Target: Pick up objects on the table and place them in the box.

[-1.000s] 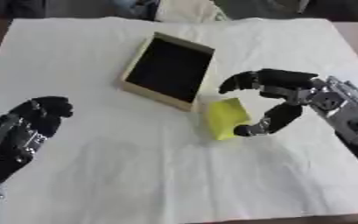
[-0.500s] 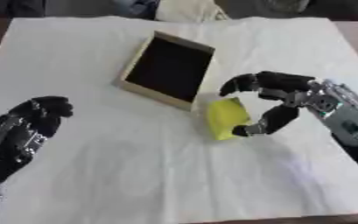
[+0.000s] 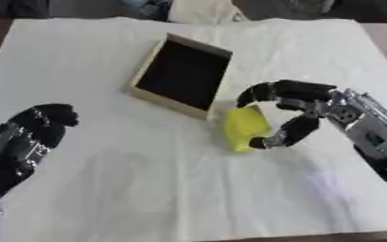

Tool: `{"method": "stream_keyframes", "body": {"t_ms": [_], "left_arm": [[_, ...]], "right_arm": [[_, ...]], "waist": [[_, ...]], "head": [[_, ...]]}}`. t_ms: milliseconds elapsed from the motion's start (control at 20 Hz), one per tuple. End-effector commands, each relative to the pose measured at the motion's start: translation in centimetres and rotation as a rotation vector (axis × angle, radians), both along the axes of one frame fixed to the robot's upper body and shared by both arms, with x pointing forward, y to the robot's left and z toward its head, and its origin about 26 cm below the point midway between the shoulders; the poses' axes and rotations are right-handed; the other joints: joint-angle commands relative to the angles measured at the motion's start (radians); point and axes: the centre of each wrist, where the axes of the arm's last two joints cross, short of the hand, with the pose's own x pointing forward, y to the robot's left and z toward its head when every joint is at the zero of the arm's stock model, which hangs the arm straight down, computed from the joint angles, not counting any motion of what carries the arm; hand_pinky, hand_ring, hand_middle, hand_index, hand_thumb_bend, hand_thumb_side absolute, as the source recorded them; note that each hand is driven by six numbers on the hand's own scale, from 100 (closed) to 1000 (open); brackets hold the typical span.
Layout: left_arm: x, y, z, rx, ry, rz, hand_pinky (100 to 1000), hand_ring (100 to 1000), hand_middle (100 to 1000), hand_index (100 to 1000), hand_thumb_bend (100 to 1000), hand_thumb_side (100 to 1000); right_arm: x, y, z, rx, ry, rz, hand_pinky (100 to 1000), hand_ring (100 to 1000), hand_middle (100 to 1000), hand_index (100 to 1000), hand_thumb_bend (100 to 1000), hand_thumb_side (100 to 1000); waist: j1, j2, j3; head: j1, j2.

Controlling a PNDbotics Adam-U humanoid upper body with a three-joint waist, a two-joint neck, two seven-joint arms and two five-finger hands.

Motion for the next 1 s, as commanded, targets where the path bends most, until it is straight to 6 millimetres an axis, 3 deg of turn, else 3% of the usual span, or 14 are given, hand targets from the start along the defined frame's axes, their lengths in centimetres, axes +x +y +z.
{"method": "stream_keyframes", "body": {"t_ms": [50,750,1000], "left_arm": [[0.0,-0.1,0.8,0.0,-0.029,-0.011,888,738,681,799,456,716],[0.0,-0.1,0.8,0.0,-0.028,-0.008,888,738,680,799,455,717],[0.0,0.0,0.8,0.0,-0.027,-0.005,888,738,679,798,456,715]], "right_arm": [[0.1,-0.3,0.9,-0.019,-0.032,-0.001,783,834,859,854,428,669],[0.1,-0.4,0.8,-0.028,-0.056,0.01,775,819,844,717,328,534],[-0.5,-0.2,2.6,-0.001,-0.106,0.049,775,815,838,679,294,520]], "waist": [[0.001,-0.017,0.001],[0.002,-0.017,-0.002],[-0.002,-0.02,-0.004]], "head": [[-0.002,0.0],[0.001,0.001],[0.006,0.001]]}}
